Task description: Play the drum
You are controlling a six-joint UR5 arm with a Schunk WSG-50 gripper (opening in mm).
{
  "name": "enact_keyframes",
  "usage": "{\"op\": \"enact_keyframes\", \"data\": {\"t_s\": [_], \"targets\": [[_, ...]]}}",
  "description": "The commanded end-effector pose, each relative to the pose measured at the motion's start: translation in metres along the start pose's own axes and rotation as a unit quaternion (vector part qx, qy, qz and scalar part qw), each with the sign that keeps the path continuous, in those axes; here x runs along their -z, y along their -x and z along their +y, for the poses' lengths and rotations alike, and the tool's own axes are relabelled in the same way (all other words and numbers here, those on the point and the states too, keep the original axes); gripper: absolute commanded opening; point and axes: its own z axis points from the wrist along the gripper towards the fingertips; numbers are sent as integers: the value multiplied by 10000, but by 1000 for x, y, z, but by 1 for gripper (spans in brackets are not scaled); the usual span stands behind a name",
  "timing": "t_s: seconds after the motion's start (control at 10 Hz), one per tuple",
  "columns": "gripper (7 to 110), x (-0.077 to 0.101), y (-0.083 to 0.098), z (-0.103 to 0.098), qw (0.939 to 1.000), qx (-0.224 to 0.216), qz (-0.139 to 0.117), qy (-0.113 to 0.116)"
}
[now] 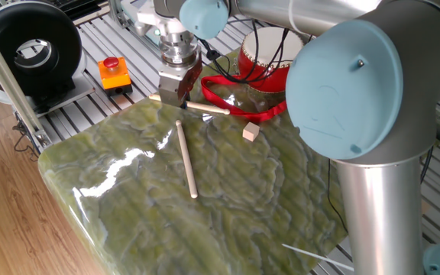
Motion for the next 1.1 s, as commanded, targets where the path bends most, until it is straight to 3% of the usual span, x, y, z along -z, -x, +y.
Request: {"op": "enact_keyframes", "data": {"t_s": [0.0,0.3,0.7,0.8,1.0], "targets": [[7,1,1,4,9999,-89,-33,115],[7,2,-1,-1,9999,-124,20,13],[7,9,0,2,9998,-160,16,88],[7,17,3,-13,9999,-35,-11,-142],[7,46,9,-9,9996,182,-131,165]]}}
